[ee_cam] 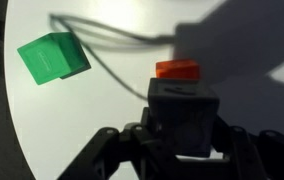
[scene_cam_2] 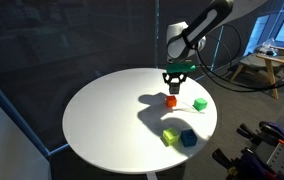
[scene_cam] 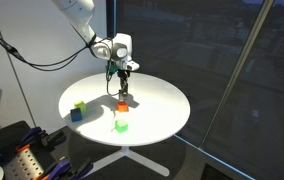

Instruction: Pick up the gray block from the table and put it on the orange block

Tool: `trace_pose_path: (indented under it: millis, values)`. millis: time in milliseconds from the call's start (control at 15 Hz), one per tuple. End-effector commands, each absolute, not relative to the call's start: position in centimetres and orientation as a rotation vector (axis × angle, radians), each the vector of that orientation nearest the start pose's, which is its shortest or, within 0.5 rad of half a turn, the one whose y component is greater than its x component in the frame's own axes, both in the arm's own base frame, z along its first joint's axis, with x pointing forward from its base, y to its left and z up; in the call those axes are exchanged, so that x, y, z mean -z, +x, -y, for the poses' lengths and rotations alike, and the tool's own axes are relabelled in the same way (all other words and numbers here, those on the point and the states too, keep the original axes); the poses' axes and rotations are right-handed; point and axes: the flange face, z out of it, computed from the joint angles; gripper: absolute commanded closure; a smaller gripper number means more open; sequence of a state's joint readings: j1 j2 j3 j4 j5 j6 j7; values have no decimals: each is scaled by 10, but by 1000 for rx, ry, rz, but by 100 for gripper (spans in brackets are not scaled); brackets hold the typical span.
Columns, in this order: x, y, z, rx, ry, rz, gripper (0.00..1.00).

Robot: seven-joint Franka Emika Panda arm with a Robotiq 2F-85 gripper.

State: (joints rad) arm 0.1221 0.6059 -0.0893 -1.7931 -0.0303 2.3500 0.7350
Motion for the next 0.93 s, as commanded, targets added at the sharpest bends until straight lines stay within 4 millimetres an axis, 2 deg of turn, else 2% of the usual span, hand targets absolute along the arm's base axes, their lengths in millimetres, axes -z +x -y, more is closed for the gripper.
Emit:
trace_pose_path:
  millis: [0,867]
  values:
    - [-209,658,-23,-25,-3057,-1042,71]
    - [-195,656,-26,-45,-3077,-1037,71]
